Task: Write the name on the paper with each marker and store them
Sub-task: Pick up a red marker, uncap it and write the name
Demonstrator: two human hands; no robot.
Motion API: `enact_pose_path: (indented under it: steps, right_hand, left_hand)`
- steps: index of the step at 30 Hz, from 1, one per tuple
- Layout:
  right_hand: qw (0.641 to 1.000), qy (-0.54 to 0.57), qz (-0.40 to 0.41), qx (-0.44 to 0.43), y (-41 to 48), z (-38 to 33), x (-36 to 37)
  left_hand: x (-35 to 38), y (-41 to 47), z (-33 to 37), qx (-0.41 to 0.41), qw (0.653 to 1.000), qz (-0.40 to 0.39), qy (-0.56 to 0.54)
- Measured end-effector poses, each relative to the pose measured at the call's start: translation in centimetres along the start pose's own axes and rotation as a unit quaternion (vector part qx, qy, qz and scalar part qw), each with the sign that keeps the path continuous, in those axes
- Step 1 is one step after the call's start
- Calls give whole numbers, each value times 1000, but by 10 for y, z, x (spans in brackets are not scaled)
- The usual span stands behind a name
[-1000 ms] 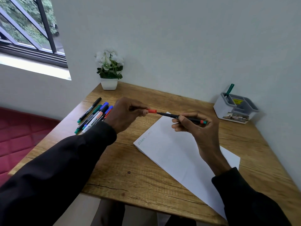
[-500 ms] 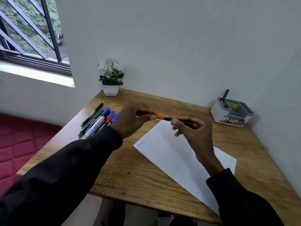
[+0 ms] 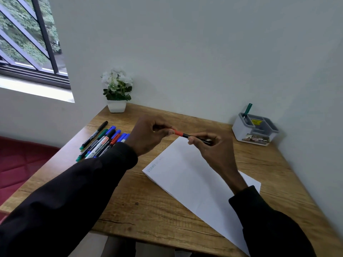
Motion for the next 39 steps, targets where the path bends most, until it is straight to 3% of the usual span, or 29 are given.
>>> enact_pose_path:
  steps: [4,6,13,25,39]
  right_hand:
    - [979,-179,4,-97,20,-5,-12]
    - [970,-216,-5,-110,28,-4,-14]
    - [984,-163,12,-67,51,14,-45]
    - [968,-106,227,-10,142,49,-169]
    - [959,-191,195,77,181,114,-158]
  left_hand:
    - [5,22,2,-37,997,19,-72]
    - [13,32,5,-55,990,50,-122]
    - [47,64,0,-103,976,49,-188]
    - [66,81,-5,-109,971,32,-209]
    - [62,69,-22,-115,979,22,-166]
Point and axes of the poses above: each hand's wrist, its own y-axis towards the middle knuckle, its own x-axis out of the palm, z = x × y, the point moved 2 cm from there along y, towards the middle knuckle, and after that the axes turned 13 degrees about x, right-handed, at the moved point
